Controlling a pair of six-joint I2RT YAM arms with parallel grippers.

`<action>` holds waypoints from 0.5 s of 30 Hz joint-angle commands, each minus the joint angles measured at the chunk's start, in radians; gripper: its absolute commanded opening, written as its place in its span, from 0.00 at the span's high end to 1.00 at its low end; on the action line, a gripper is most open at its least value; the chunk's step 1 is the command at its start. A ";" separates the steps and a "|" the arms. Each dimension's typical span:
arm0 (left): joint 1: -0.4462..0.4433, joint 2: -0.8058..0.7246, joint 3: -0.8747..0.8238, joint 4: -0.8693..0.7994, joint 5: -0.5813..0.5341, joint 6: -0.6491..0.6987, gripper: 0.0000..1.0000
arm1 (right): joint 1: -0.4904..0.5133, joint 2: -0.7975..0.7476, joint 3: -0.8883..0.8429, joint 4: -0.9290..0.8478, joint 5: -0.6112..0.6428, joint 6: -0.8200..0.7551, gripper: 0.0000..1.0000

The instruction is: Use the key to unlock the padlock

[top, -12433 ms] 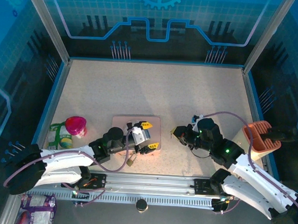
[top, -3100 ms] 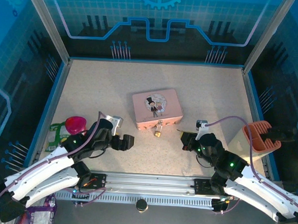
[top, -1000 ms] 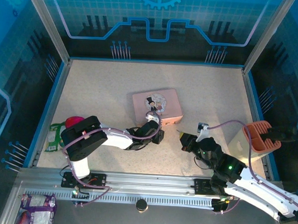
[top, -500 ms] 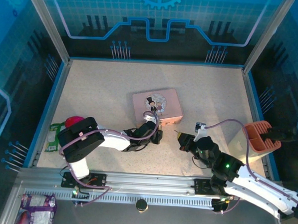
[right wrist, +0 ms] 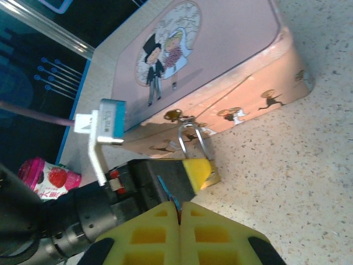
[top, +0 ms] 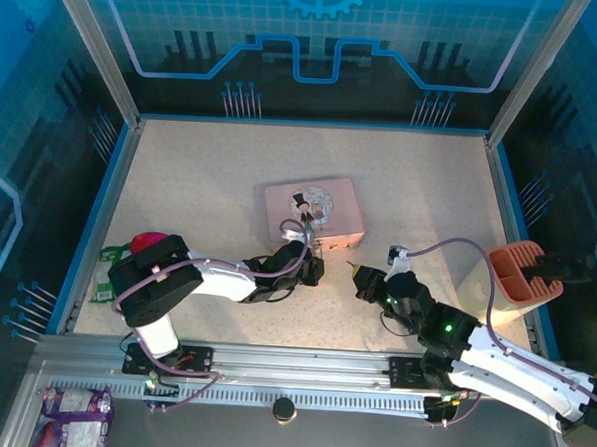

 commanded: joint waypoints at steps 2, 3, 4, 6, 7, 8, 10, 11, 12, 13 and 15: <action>0.055 -0.082 -0.034 0.077 0.027 -0.047 0.98 | 0.017 0.039 0.025 -0.020 0.041 0.066 1.00; 0.070 -0.093 -0.044 0.080 0.031 -0.043 0.98 | 0.019 0.055 0.029 -0.014 0.042 0.067 1.00; 0.082 -0.099 -0.048 0.076 0.035 -0.037 0.99 | 0.021 0.069 0.027 -0.008 0.043 0.078 1.00; 0.114 -0.106 -0.044 0.049 0.049 -0.011 1.00 | 0.027 0.100 0.015 0.025 0.042 0.110 1.00; 0.131 -0.107 -0.041 0.039 0.057 -0.003 1.00 | 0.029 0.110 0.008 0.048 0.041 0.119 1.00; 0.152 -0.109 -0.041 0.032 0.072 0.003 1.00 | 0.033 0.125 0.000 0.074 0.041 0.132 1.00; 0.208 -0.116 -0.048 0.038 0.116 0.010 1.00 | 0.043 0.147 0.001 0.094 0.048 0.140 1.00; 0.240 -0.118 -0.046 0.035 0.149 0.016 1.00 | 0.051 0.159 0.010 0.093 0.052 0.139 1.00; 0.266 -0.124 -0.046 0.028 0.170 0.019 1.00 | 0.059 0.173 0.022 0.085 0.058 0.138 1.00; 0.286 -0.130 -0.047 0.024 0.179 0.020 1.00 | 0.067 0.184 0.033 0.079 0.063 0.136 1.00; 0.319 -0.154 -0.062 0.025 0.196 0.020 1.00 | 0.078 0.217 0.055 0.081 0.065 0.133 1.00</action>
